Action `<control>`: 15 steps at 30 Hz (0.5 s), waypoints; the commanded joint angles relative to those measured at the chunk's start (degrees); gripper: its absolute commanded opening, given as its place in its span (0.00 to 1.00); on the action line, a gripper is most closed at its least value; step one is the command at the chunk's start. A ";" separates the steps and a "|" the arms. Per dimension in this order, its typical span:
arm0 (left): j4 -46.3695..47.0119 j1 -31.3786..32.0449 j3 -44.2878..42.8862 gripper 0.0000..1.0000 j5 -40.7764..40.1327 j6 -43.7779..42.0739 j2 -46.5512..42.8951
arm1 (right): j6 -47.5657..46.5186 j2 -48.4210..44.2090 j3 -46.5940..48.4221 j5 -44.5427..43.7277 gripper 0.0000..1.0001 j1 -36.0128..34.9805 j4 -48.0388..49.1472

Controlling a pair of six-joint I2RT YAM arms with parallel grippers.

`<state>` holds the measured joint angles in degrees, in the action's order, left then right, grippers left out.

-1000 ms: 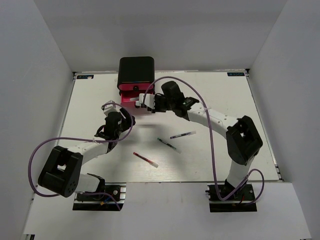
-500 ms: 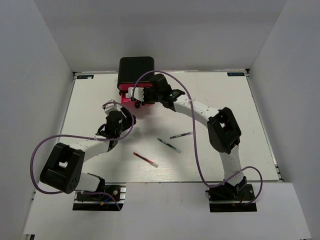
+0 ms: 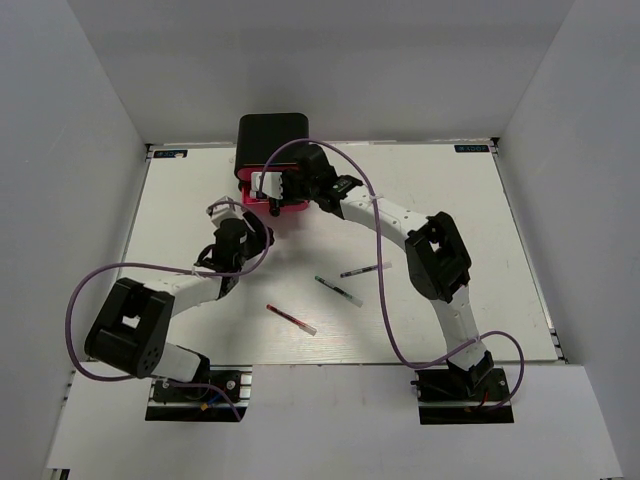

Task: Sort the stationery into containers
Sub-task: Place the stationery into the container

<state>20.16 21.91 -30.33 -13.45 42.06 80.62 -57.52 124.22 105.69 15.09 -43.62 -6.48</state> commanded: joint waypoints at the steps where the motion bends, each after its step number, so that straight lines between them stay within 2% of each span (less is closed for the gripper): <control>1: 1.81 -0.20 -2.46 0.75 0.45 0.30 1.29 | -0.05 -1.79 -0.04 0.03 0.46 0.11 1.82; 7: 2.95 -0.20 -5.36 0.73 0.97 0.83 4.19 | 1.79 -3.64 -0.92 0.81 0.49 0.11 1.82; 13: 2.95 -0.20 -9.04 0.72 -0.08 0.83 6.74 | 6.88 -9.34 -3.82 1.96 0.38 1.60 1.47; 15: 2.95 -0.20 -10.45 0.72 -0.08 0.83 8.84 | 9.43 -12.49 -5.74 2.31 0.38 2.30 1.56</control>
<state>21.96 21.91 -38.02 -12.97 42.72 88.29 -52.53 119.74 101.16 15.79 -42.81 -6.63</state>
